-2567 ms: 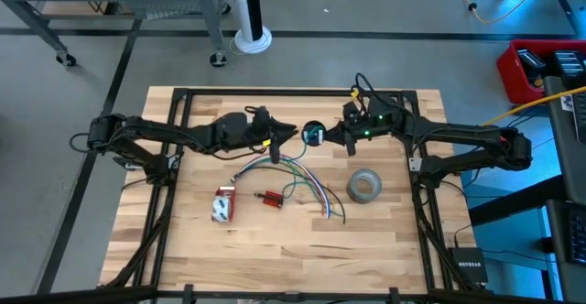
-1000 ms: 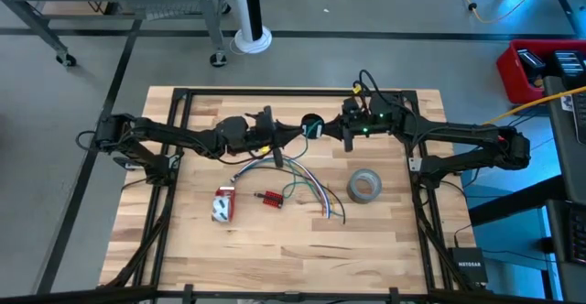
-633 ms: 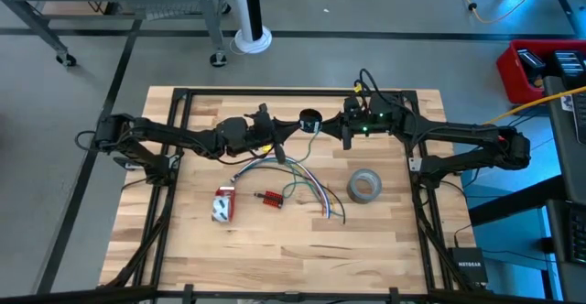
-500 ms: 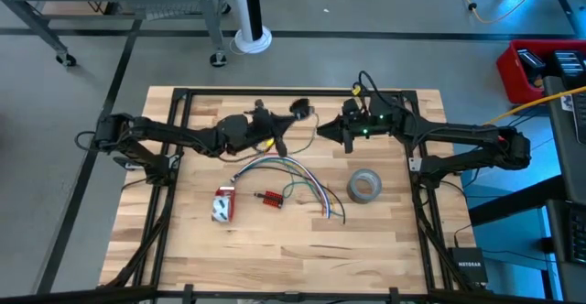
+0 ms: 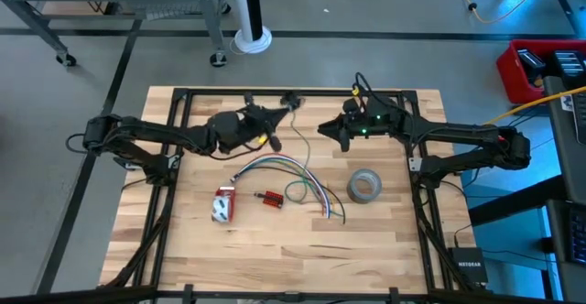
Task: Coil cords
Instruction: Uncoil the green wire from the black spool
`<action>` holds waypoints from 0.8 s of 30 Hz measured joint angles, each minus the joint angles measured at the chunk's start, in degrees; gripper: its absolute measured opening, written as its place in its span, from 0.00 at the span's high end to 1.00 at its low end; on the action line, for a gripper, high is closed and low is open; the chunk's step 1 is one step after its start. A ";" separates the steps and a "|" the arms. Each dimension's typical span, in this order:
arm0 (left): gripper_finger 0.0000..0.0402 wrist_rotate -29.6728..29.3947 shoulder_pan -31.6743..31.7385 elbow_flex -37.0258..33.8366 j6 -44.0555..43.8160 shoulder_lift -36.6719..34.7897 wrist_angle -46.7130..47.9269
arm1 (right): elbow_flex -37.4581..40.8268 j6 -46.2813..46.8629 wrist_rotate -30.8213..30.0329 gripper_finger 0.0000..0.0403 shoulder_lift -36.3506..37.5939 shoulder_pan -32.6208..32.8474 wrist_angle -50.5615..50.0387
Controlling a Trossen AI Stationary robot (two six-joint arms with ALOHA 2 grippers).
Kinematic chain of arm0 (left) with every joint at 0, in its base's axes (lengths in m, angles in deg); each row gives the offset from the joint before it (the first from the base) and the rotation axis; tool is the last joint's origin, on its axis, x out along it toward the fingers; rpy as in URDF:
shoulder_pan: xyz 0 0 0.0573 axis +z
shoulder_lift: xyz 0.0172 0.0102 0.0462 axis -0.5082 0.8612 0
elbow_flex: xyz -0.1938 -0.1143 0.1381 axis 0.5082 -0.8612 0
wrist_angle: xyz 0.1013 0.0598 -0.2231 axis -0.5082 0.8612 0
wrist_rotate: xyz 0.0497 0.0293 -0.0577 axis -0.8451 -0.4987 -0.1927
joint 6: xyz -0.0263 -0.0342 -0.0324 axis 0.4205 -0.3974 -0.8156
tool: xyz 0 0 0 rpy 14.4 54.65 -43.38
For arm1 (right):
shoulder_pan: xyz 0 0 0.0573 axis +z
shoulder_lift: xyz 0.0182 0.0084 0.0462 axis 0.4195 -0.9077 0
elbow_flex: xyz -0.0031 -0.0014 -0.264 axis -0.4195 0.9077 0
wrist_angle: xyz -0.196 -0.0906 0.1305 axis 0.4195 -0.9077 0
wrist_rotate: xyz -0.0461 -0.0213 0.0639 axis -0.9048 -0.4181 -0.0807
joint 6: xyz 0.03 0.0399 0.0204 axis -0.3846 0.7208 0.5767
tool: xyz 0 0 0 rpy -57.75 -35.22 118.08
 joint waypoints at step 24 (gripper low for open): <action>1.00 14.31 -4.26 0.00 -7.13 -9.38 19.19 | -0.07 -1.03 -6.20 0.72 0.00 -0.02 0.12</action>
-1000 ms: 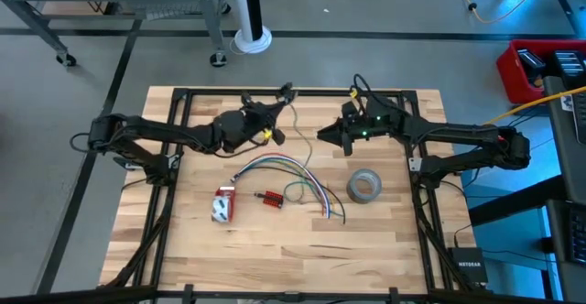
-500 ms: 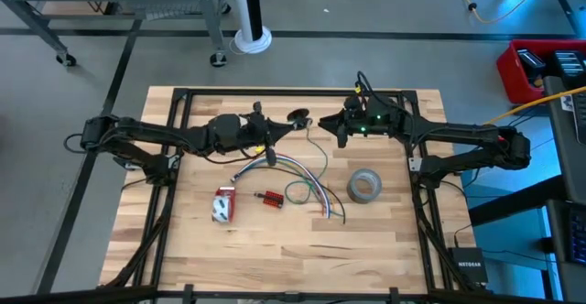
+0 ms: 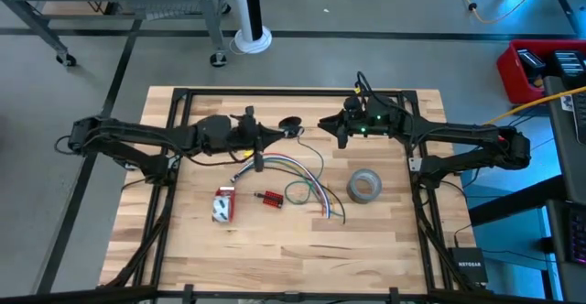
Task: Coil cords
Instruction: Uncoil the green wire from the black spool
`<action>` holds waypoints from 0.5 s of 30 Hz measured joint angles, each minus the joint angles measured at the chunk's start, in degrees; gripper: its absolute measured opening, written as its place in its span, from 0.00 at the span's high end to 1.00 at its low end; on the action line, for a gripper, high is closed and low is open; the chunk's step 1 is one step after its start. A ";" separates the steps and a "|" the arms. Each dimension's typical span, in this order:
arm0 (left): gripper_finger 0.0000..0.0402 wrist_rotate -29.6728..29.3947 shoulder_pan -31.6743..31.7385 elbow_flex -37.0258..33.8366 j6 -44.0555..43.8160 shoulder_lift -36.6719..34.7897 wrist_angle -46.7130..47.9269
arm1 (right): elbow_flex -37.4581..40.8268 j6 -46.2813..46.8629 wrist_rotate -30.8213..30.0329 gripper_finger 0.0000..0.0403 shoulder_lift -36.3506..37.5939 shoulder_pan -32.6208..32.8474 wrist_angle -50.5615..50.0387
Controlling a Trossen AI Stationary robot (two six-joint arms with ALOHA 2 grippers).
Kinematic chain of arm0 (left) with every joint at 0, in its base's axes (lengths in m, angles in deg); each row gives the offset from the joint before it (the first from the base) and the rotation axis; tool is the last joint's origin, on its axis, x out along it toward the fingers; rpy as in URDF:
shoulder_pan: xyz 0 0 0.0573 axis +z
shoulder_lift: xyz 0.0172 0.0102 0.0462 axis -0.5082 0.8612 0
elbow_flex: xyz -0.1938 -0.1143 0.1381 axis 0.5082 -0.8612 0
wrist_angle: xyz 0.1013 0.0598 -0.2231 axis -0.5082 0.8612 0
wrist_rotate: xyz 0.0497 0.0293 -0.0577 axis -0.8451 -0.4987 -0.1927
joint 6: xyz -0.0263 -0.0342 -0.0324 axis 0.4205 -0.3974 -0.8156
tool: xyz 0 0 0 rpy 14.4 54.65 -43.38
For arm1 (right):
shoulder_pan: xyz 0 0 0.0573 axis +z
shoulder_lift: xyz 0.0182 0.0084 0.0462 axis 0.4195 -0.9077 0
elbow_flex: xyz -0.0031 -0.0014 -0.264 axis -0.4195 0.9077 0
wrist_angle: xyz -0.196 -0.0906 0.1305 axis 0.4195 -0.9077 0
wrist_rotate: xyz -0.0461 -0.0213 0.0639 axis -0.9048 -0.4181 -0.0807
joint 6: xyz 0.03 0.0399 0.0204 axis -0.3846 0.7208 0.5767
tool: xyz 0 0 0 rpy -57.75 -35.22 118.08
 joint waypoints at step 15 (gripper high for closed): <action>1.00 12.59 1.95 -0.12 12.73 -2.96 -4.02 | -0.02 0.03 1.57 0.72 0.00 0.00 0.47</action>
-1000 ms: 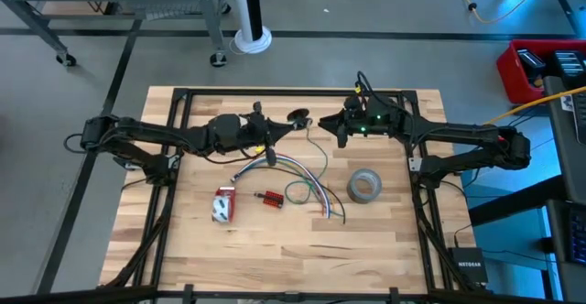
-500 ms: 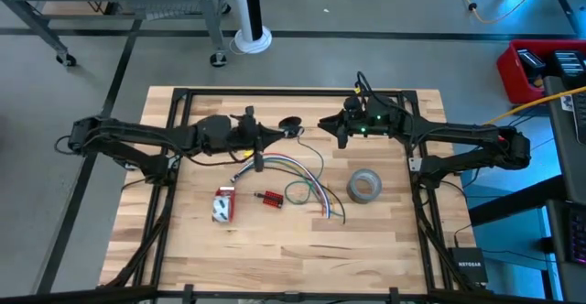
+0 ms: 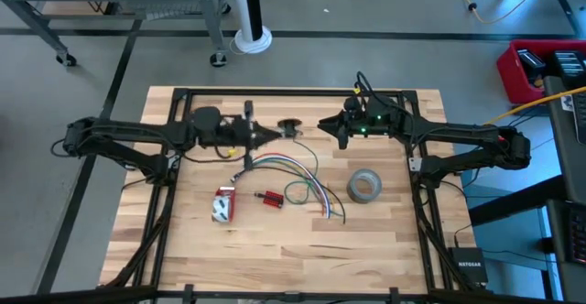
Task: Coil cords
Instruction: Uncoil the green wire from the black spool
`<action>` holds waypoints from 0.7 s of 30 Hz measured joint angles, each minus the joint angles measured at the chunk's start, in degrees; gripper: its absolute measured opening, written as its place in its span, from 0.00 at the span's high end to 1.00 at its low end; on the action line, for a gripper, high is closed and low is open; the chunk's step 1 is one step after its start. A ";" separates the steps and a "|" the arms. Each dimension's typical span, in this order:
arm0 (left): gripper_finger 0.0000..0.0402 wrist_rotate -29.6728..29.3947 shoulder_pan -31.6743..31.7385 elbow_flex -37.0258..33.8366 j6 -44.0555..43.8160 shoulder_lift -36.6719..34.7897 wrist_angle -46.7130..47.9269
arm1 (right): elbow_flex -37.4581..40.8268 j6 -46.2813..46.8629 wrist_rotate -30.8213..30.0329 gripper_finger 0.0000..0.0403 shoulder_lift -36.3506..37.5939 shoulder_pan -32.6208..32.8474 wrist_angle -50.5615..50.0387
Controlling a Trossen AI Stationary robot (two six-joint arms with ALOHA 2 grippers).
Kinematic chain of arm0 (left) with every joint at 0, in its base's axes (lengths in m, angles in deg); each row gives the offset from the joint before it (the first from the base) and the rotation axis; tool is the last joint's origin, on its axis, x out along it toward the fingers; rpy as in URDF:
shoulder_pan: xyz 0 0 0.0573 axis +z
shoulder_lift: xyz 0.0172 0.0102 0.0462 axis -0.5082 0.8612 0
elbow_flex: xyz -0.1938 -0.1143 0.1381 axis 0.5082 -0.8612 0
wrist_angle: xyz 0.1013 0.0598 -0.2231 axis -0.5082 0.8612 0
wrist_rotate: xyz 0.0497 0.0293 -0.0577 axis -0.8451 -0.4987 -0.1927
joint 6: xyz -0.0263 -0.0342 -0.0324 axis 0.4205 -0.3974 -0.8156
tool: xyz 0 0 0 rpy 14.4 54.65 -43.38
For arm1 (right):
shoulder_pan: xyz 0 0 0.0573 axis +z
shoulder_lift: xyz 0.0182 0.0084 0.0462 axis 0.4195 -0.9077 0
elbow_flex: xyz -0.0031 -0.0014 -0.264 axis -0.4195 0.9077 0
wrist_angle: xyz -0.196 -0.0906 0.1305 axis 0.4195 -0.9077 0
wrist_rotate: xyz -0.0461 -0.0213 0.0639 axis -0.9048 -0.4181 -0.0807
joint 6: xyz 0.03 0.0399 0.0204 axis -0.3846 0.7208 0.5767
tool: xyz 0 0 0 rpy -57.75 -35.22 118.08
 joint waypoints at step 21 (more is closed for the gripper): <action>1.00 1.47 -1.01 -0.71 -2.94 9.89 -61.64 | 0.00 0.01 0.00 0.72 0.00 0.00 0.83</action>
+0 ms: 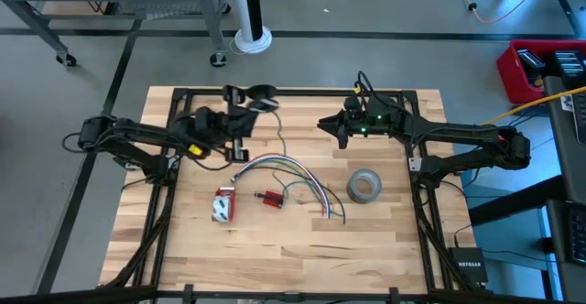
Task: Coil cords
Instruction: Uncoil the green wire from the black spool
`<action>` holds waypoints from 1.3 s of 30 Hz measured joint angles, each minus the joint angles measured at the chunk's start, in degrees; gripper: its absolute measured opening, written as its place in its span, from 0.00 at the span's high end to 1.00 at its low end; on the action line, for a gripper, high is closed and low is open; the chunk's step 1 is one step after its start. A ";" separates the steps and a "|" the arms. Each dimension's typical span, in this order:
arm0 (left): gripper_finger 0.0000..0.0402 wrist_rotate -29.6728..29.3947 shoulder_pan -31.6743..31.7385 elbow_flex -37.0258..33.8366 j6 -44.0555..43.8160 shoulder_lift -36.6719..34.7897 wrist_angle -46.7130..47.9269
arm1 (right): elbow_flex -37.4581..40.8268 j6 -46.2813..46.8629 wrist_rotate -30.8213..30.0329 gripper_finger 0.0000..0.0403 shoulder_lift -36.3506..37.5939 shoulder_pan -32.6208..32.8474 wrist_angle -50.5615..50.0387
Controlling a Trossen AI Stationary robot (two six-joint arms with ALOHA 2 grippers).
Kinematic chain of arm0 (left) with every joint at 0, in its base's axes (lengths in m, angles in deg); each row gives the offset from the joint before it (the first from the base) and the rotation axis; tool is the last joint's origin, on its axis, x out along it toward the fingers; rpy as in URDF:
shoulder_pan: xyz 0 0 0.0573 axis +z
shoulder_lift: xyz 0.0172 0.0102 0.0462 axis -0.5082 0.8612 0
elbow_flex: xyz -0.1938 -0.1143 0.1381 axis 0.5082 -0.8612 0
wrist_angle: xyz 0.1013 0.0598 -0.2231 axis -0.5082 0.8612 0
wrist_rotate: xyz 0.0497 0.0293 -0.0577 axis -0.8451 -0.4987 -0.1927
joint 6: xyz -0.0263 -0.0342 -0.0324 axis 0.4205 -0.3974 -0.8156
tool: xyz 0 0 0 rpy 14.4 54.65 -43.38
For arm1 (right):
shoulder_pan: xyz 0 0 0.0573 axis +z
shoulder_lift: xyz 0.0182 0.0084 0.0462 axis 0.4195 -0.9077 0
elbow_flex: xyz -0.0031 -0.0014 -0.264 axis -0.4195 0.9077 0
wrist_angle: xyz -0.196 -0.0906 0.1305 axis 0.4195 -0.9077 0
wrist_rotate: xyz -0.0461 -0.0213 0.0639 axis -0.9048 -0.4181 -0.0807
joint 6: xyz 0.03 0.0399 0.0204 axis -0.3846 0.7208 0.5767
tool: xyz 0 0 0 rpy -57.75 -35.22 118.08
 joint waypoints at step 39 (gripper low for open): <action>1.00 2.85 1.07 0.31 -2.91 6.02 49.73 | 0.00 -1.58 11.47 0.72 0.00 0.02 4.24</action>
